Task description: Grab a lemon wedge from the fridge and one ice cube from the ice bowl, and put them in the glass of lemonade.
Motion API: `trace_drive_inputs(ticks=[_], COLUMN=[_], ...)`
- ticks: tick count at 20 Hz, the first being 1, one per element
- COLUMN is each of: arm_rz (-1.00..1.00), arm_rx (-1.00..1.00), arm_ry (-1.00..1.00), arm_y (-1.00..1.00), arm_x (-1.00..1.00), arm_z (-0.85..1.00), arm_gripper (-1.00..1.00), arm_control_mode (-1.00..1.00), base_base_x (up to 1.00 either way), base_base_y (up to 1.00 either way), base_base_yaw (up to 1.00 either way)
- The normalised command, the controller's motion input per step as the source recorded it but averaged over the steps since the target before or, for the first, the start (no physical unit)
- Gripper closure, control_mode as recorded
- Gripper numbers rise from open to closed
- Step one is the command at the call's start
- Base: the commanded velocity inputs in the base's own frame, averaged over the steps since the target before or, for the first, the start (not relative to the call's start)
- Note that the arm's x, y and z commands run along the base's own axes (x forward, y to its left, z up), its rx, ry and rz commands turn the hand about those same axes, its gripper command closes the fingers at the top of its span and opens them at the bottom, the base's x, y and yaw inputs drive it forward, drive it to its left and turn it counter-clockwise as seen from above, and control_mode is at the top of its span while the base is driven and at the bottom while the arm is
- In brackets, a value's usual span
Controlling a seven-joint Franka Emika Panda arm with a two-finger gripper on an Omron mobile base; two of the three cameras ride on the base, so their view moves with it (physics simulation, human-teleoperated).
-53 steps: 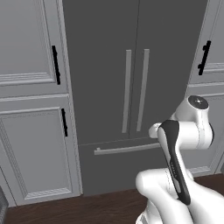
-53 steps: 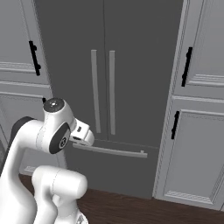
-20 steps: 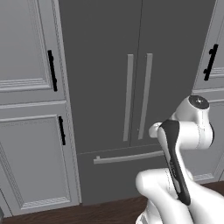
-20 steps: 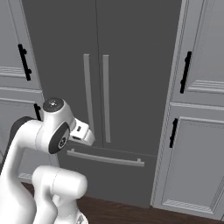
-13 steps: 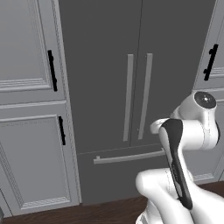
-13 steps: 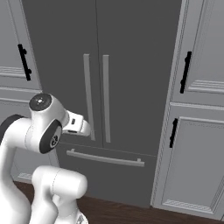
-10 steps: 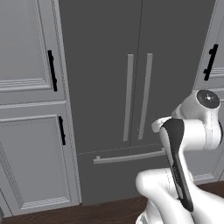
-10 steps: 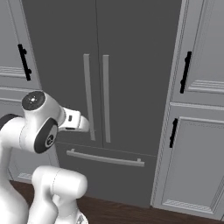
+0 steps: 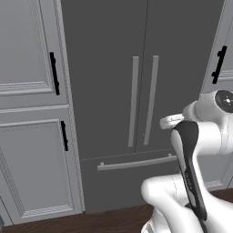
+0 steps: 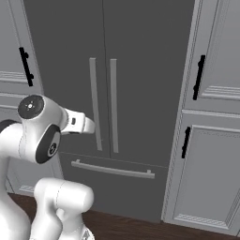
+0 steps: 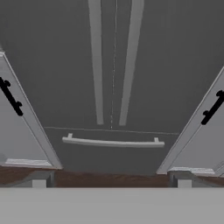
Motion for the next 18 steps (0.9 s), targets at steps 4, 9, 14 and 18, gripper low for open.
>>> trace_drive_inputs(ticks=[4, 9, 14, 18], arm_rz=[-0.14, -0.06, -0.05, 0.0], arm_rx=[0.07, 0.04, 0.13, 0.02], arm_ry=[-0.01, -0.02, -0.17, -0.07], arm_y=[0.0, -0.01, -0.13, 0.0], arm_x=[0.31, 0.09, 0.0, 0.32], arm_z=[0.07, 0.01, 0.01, 0.0], arm_gripper=[-1.0, -1.0, -1.0, -1.0], arm_control_mode=[-1.0, -1.0, -1.0, -1.0], base_base_x=[0.0, 0.0, 0.0, 0.0], base_base_y=[0.0, 0.0, 0.0, 0.0], base_base_yaw=[0.0, 0.0, 0.0, 0.0])
